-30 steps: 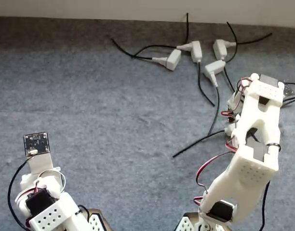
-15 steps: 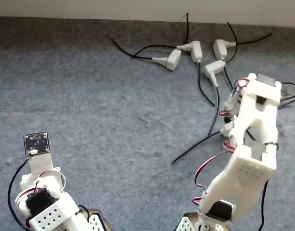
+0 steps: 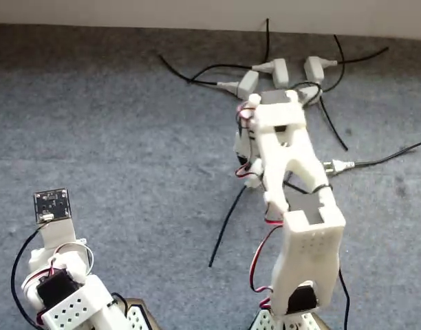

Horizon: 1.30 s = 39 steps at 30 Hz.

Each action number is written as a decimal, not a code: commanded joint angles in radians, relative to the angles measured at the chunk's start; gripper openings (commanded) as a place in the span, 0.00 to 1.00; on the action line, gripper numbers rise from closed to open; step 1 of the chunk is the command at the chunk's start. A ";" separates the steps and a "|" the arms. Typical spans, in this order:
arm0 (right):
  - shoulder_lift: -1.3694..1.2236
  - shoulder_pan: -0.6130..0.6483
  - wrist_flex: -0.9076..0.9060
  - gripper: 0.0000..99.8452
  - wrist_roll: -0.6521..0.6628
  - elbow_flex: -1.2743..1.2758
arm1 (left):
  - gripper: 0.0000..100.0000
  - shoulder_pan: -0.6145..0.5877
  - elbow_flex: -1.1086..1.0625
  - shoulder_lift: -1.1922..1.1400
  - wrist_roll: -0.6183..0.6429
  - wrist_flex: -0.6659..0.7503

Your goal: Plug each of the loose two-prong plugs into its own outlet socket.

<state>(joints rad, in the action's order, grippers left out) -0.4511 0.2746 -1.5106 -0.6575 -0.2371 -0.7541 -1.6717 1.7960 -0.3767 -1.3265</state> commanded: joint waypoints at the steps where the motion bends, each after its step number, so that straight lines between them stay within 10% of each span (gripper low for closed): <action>1: 0.012 0.137 0.104 0.07 0.012 -0.039 | 0.01 0.018 0.002 0.002 0.002 0.000; 39: -0.251 0.275 0.136 0.25 0.014 -0.420 | 0.01 0.013 0.002 0.002 0.002 0.000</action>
<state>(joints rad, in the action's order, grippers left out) -0.7211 0.5340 -1.3786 -0.6559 -0.6007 -0.7541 -1.6717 1.7960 -0.3767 -1.3265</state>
